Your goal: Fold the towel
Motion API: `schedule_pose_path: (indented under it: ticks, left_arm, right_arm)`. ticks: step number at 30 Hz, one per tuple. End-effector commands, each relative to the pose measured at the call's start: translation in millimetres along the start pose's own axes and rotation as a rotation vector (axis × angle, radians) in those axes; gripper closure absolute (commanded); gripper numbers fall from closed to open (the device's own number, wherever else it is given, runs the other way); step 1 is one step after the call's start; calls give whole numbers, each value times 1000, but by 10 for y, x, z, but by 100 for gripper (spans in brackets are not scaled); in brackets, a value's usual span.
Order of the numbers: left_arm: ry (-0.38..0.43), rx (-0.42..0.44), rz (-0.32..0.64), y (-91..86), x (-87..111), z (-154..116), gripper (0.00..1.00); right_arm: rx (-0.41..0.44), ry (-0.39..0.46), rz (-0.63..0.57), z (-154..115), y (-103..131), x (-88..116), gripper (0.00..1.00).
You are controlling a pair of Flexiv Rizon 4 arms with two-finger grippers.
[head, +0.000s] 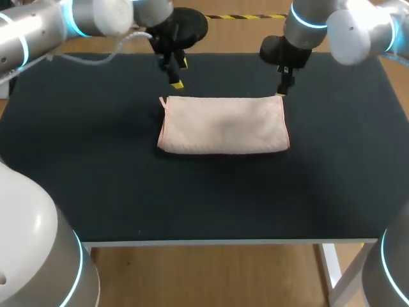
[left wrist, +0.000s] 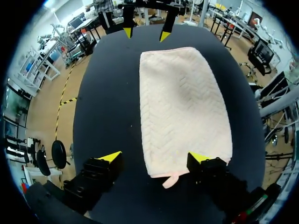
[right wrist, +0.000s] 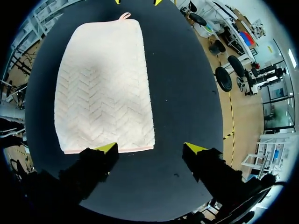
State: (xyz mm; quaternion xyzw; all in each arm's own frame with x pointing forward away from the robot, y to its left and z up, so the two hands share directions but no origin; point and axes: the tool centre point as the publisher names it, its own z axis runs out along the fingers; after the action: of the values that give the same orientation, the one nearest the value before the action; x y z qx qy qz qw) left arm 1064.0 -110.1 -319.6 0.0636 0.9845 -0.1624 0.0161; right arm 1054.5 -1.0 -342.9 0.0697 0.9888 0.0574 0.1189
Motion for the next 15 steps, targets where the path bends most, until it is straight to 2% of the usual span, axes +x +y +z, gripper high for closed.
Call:
schedule_pose_path:
  ticks: [1,2,4,5,10,15]
  left_arm:
    - [-50,307,-50,287,260,-42,0]
    - [-63,360,-58,324,303,-54,0]
    - [-71,377,-71,385,392,-71,0]
    - [-61,415,-83,413,433,-69,0]
    - [-17,458,-104,577,601,-54,0]
    - [52,466,-95,712,647,-51,0]
  right_arm:
    - [-7,0,-8,-60,-29,88,0]
    - [-7,1,-9,-55,-23,103,0]
    - [-7,7,-10,-38,-18,128,0]
    - [-8,10,-10,-29,-16,139,0]
    - [-14,23,-5,6,2,184,0]
    - [-16,28,-6,3,27,204,0]
